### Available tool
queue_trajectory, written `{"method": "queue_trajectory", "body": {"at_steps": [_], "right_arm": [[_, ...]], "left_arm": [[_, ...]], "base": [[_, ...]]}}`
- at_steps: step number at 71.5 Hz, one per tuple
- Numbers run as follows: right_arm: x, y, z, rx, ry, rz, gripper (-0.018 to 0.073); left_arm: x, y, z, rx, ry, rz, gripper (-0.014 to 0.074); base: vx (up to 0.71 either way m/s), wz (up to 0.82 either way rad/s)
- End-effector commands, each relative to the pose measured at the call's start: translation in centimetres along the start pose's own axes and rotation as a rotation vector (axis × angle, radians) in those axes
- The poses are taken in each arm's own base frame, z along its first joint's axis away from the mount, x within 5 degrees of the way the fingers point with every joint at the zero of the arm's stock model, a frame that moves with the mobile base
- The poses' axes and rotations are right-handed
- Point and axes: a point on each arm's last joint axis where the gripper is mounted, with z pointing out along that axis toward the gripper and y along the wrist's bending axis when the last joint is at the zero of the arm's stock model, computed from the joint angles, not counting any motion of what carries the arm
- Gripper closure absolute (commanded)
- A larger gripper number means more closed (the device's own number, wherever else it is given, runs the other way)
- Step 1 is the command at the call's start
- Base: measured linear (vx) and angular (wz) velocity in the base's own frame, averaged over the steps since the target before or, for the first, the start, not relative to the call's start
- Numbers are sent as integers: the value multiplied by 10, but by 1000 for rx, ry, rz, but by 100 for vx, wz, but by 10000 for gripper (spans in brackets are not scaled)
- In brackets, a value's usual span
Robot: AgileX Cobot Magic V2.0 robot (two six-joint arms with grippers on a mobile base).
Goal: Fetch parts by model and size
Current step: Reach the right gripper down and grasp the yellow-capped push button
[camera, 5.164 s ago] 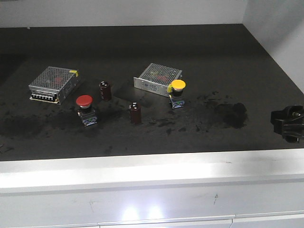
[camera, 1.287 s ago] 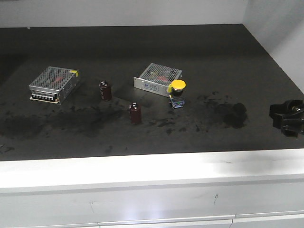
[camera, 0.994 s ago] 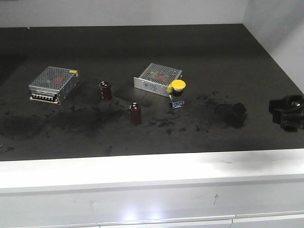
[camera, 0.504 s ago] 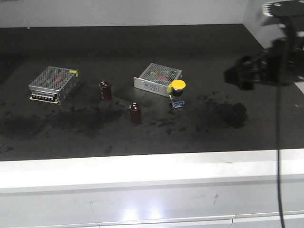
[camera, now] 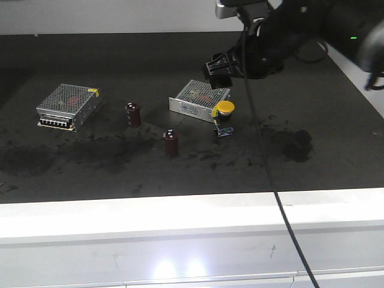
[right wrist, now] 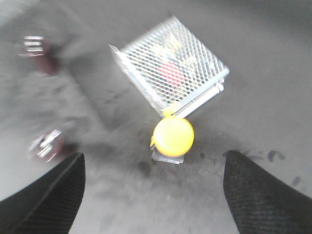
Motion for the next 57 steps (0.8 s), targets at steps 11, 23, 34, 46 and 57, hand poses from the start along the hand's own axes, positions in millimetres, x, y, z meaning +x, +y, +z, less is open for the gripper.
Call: {"method": "queue_trajectory", "body": {"at_steps": [11, 23, 34, 46, 57], "right_arm": [[-19, -9, 16, 33, -32, 46, 2], [-12, -10, 47, 38, 26, 68, 2], [-8, -10, 63, 38, 48, 77, 4], [-7, -11, 69, 42, 45, 111, 58], [-8, -11, 69, 43, 42, 114, 244]], "left_arm": [[-13, -2, 0, 21, -76, -7, 603], [-13, -2, 0, 21, -76, -7, 603], [-13, -2, 0, 21, -76, -7, 603], [-13, -2, 0, 21, -76, -7, 603], [-13, -2, 0, 21, -76, -7, 603]], "base": [[0, 0], [0, 0], [0, 0], [0, 0], [0, 0]]}}
